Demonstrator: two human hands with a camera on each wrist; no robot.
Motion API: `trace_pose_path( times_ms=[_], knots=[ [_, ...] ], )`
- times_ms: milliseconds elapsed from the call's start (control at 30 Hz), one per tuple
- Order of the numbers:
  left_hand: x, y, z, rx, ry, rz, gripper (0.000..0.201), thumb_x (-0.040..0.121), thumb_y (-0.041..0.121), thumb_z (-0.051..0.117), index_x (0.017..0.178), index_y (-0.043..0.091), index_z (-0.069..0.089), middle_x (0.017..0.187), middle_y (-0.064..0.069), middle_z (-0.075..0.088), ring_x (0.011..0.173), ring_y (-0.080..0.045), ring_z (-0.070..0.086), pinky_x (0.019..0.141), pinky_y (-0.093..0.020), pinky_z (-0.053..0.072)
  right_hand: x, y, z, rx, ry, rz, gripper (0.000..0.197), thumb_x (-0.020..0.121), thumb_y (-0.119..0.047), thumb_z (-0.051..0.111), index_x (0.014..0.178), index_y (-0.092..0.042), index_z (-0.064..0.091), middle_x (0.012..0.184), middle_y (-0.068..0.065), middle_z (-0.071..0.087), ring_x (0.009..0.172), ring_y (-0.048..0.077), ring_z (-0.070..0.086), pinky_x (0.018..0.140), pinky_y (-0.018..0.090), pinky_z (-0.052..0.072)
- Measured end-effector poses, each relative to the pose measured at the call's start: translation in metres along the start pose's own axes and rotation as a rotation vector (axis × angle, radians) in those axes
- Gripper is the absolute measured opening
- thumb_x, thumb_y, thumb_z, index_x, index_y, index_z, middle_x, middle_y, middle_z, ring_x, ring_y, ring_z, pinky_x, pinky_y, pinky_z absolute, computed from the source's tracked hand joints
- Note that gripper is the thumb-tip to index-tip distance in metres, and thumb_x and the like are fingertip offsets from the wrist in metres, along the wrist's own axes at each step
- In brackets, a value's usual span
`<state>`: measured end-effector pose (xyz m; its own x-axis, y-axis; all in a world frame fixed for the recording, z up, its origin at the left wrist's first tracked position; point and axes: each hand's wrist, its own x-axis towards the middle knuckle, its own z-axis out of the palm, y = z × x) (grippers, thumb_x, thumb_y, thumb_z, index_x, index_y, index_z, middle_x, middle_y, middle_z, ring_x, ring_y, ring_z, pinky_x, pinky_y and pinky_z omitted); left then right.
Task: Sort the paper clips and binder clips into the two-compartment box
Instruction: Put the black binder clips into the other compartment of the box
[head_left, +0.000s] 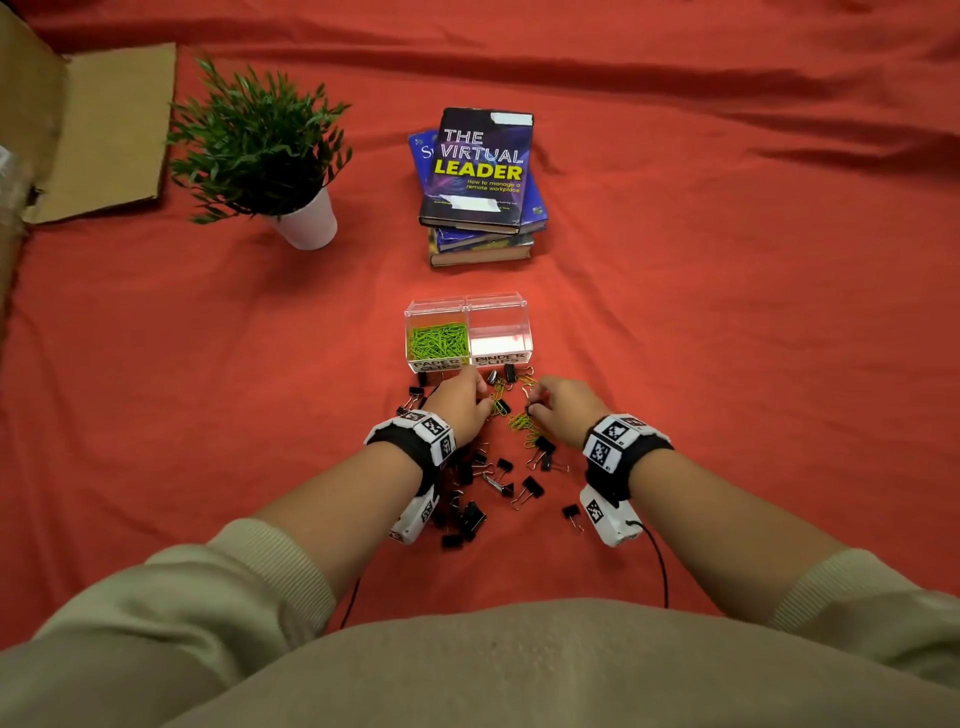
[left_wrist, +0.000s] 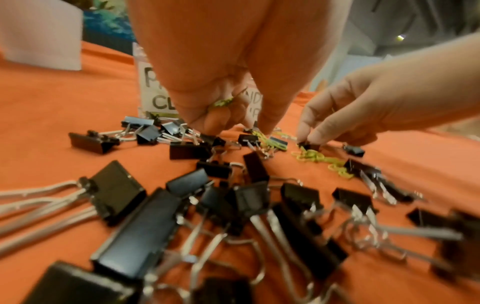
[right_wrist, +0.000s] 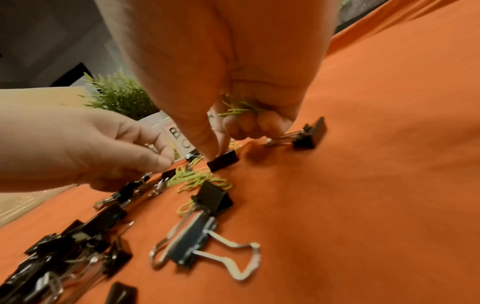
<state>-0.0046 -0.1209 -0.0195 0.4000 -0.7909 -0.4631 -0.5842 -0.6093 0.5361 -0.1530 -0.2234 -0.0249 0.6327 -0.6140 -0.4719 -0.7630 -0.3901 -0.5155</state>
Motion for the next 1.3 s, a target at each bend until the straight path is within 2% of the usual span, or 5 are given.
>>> trace_pose_path(
  times_ms=[300,567,933,1100,1300],
  knots=[
    [-0.003,-0.008,-0.005,0.166,-0.045,-0.012,0.011,0.087,0.016,0.052,0.097,0.013,0.051,0.092,-0.006,0.062,0.085,-0.026,0.061,0.073,-0.035,0.05,-0.013,0.01,-0.012,0.021,0.028,-0.021,0.019,0.084,-0.017,0.06,0.102,-0.021,0.062,0.064,-0.013,0.046,0.065,0.013,0.051,0.056,0.023,0.037],
    [0.005,0.014,0.008,0.276,0.027,-0.029,0.036,0.09,0.038,0.055,0.107,0.007,0.054,0.106,-0.013,0.062,0.1,-0.032,0.059,0.081,-0.039,0.048,-0.019,-0.012,0.012,-0.289,-0.06,-0.144,0.044,0.086,-0.032,0.062,0.127,-0.019,0.049,0.127,0.005,0.054,0.118,0.025,0.052,0.091,0.039,0.048],
    [0.006,0.022,0.012,0.077,-0.009,-0.148,0.025,0.085,0.022,0.06,0.103,0.004,0.06,0.105,-0.013,0.065,0.098,-0.031,0.062,0.082,-0.036,0.051,-0.02,-0.008,0.028,-0.233,-0.043,-0.095,0.031,0.09,-0.024,0.056,0.111,-0.002,0.052,0.117,0.014,0.051,0.108,0.031,0.052,0.088,0.039,0.046],
    [0.002,0.026,0.013,0.1,-0.08,-0.132,0.017,0.083,0.024,0.059,0.071,0.011,0.057,0.081,-0.013,0.065,0.081,-0.031,0.063,0.069,-0.034,0.049,-0.018,-0.011,0.024,-0.208,-0.1,-0.069,0.021,0.089,-0.018,0.053,0.102,-0.001,0.055,0.111,0.018,0.054,0.1,0.032,0.054,0.086,0.038,0.045],
    [-0.005,0.023,0.009,0.059,-0.115,-0.061,0.029,0.087,0.019,0.054,0.06,0.014,0.044,0.065,-0.009,0.047,0.061,-0.024,0.045,0.059,-0.033,0.042,-0.02,0.006,-0.004,0.329,0.0,0.083,0.011,0.08,-0.016,0.07,0.075,-0.018,0.061,0.073,-0.003,0.062,0.068,0.012,0.057,0.065,0.024,0.044]
  ],
)
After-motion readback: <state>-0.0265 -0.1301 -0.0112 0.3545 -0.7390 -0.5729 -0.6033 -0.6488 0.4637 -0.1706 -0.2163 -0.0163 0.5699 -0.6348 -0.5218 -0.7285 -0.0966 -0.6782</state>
